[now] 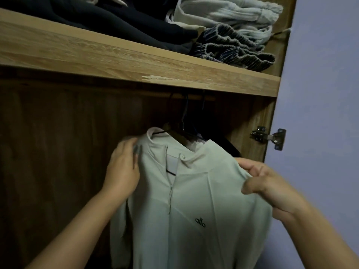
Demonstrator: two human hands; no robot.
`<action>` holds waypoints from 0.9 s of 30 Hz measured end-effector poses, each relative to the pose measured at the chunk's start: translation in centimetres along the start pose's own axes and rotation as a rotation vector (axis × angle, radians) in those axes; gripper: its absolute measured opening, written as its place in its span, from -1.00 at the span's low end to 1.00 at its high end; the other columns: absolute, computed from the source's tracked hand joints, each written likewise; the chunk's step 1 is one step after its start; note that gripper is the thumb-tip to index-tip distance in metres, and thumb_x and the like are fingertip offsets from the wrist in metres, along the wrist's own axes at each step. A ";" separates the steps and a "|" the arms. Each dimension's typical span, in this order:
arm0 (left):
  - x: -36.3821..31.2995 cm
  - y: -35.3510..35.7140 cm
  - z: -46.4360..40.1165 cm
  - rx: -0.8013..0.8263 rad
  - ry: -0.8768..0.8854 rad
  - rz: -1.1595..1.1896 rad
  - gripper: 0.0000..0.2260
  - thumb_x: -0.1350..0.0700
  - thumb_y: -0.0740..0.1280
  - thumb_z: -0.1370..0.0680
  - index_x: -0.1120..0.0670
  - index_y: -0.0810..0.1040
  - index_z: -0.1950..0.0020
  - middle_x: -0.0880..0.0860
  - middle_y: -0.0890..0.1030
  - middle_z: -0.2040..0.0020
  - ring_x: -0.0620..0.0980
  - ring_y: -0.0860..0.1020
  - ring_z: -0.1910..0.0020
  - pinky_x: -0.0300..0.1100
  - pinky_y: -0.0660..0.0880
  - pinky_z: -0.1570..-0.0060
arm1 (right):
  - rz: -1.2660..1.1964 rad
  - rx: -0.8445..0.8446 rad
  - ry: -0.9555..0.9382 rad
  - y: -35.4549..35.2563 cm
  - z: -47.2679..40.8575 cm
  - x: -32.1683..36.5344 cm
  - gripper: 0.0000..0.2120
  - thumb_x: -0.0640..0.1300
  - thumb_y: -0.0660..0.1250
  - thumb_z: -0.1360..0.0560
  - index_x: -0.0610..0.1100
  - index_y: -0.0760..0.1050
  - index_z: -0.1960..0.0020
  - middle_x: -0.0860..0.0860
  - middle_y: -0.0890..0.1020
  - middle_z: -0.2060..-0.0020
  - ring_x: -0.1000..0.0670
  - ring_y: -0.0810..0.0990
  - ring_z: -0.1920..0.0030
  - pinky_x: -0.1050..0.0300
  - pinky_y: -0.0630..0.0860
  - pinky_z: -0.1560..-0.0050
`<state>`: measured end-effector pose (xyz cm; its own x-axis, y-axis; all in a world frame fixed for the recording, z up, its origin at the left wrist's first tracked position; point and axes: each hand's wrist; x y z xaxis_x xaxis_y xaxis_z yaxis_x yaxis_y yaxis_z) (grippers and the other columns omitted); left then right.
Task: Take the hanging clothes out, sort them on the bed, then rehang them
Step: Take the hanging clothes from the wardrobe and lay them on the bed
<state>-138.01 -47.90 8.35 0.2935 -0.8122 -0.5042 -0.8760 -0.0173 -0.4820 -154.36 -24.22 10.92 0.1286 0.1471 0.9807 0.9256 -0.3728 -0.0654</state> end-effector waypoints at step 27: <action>-21.1 11.7 15.3 0.449 0.438 0.328 -0.66 -0.21 0.03 -0.38 0.04 0.33 0.33 0.11 0.42 0.49 0.12 0.43 0.42 -0.13 0.27 0.47 | 1.321 -1.092 0.339 -7.2 33.2 0.0 -0.41 0.60 -0.04 -0.16 0.10 0.36 0.34 0.11 0.42 0.57 0.16 0.46 0.32 0.27 0.36 0.30</action>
<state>-148.61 -21.99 2.35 -0.2220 -0.8961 -0.3844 -0.6226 0.4337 -0.6514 -149.20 8.93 5.24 0.3278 -0.8666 0.3763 -0.3933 -0.4873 -0.7796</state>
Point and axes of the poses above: each hand's wrist, its own z-axis away from the middle knuckle, its own y-axis out of the palm, x = y × z
